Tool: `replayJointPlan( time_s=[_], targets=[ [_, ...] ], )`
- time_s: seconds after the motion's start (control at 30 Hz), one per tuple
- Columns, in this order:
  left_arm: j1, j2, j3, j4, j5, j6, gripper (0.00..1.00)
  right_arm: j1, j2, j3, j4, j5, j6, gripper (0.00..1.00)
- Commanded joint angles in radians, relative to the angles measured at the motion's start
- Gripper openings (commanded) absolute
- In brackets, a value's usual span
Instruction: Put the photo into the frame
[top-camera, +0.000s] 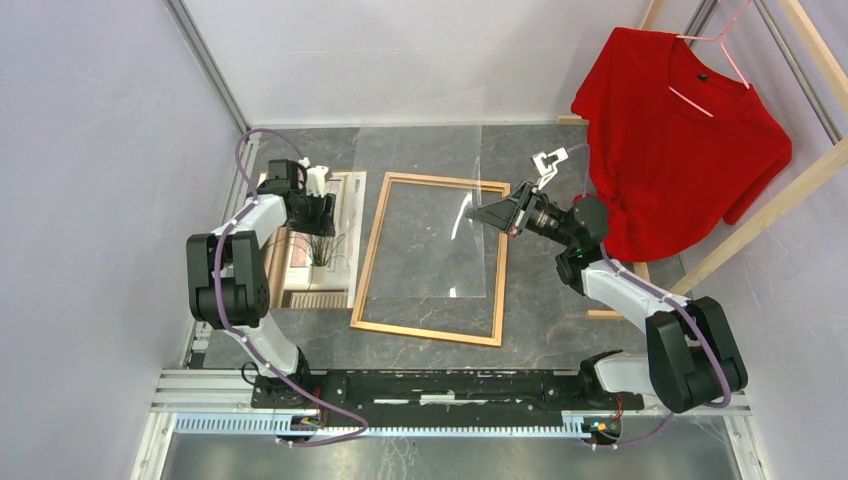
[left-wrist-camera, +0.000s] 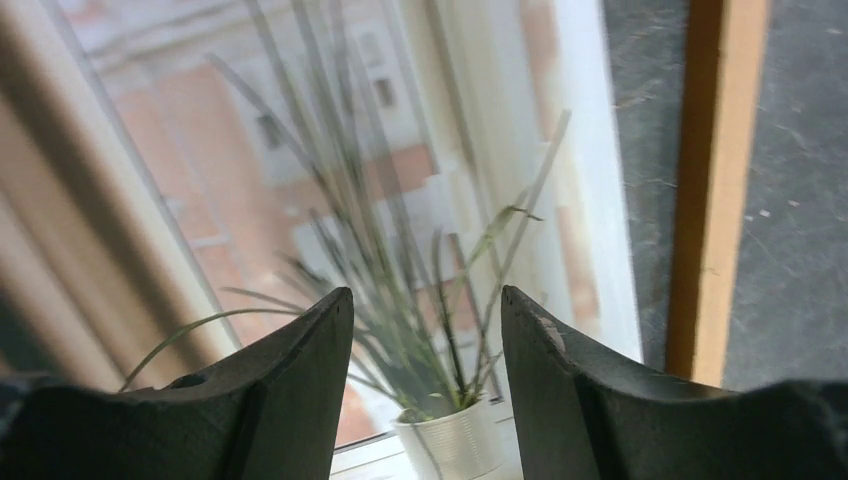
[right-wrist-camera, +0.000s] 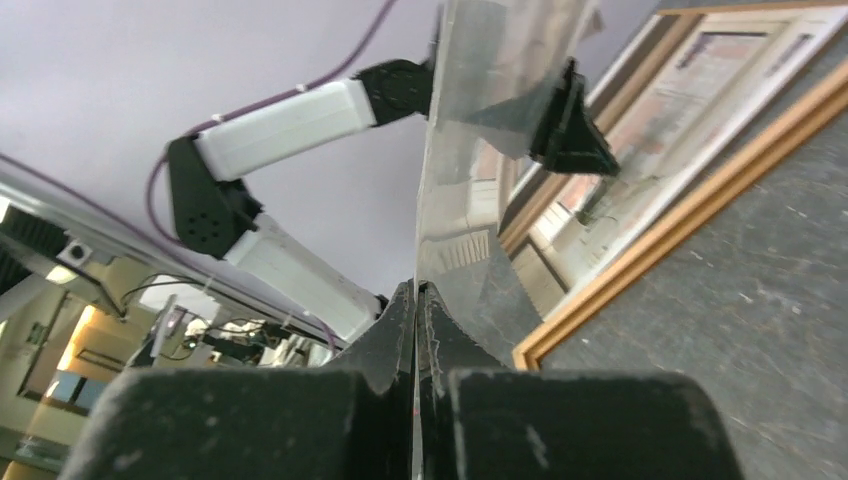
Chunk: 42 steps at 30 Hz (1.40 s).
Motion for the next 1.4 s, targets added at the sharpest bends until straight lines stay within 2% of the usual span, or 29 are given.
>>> replayJointPlan(
  time_s=[0.0,0.13,0.33,0.8,1.37],
  targets=[
    [0.028,-0.004,0.050,0.050,-0.123,-0.063,0.63,0.004,0.042,-0.006,-0.154,0.045,-0.155,0.00],
    [0.060,-0.005,0.055,0.061,-0.176,-0.070,0.63,0.003,0.095,-0.121,-0.125,0.139,-0.147,0.00],
    [0.059,-0.033,0.013,0.052,-0.097,-0.038,0.64,0.003,0.171,-0.238,-0.081,0.216,-0.148,0.00],
    [0.013,-0.058,-0.061,0.050,-0.029,0.004,0.64,0.001,0.167,-0.263,-0.186,0.268,-0.243,0.00],
    [0.002,-0.051,-0.063,0.050,-0.037,0.015,0.64,-0.040,0.155,-0.303,-0.187,0.258,-0.253,0.00]
  ],
)
